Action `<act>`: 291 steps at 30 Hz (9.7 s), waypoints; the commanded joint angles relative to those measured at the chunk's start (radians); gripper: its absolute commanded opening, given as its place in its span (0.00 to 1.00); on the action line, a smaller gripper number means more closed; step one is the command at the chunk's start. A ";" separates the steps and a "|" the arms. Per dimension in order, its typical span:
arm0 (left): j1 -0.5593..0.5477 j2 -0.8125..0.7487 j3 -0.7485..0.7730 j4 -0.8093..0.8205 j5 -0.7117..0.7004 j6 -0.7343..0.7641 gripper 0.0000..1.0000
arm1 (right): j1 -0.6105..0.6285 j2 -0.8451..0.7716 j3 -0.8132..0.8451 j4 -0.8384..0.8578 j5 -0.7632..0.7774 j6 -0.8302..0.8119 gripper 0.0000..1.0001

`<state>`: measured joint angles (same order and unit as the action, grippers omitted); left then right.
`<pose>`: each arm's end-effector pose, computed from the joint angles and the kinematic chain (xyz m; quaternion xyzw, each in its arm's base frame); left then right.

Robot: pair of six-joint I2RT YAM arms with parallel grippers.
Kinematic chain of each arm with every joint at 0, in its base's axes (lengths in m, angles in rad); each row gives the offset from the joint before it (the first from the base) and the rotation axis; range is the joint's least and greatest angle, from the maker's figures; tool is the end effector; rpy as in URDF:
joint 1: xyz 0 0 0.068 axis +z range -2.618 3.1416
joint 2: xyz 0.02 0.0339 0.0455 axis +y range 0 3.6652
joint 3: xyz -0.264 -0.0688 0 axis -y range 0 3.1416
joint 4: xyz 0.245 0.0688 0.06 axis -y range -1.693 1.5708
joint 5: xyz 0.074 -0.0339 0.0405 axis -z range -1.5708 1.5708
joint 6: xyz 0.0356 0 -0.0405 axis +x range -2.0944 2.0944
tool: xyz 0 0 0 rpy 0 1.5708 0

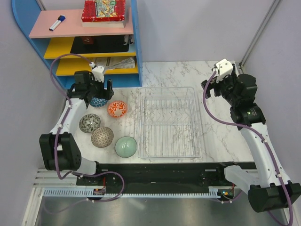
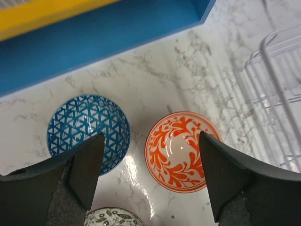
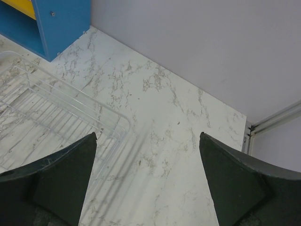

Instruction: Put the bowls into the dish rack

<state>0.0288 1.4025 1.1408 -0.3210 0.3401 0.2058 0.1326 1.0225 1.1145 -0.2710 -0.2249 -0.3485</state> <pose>0.3180 -0.0027 0.3092 0.1566 0.8572 -0.0933 0.4816 0.2248 0.0380 0.4017 -0.2516 0.7235 0.0170 0.6426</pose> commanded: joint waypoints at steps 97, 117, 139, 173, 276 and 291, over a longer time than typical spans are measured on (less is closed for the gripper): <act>-0.343 0.099 0.301 -0.102 0.646 -0.066 0.02 | 0.038 0.426 -0.119 0.720 -0.861 1.088 0.98; -0.443 0.185 0.347 -0.016 0.424 -0.066 0.02 | 0.081 0.490 -0.120 0.544 -1.031 1.051 0.98; -0.503 0.185 0.278 0.060 0.358 -0.074 0.02 | 0.099 0.557 -0.153 0.811 -1.038 1.281 0.98; -0.523 0.205 0.263 0.092 0.346 -0.091 0.02 | 0.098 0.594 -0.179 0.955 -1.019 1.362 0.00; 0.069 0.067 -0.021 -0.116 0.404 0.050 1.00 | 0.584 0.430 -0.002 -0.226 0.645 0.506 0.00; 0.068 0.064 -0.026 -0.116 0.412 0.055 1.00 | 0.591 0.498 -0.021 -0.189 0.549 0.542 0.00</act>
<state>0.0940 1.4670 1.1206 -0.4644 0.7170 0.2451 0.7120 1.5013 1.1061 -0.4709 0.4202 0.1532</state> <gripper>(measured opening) 0.993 0.749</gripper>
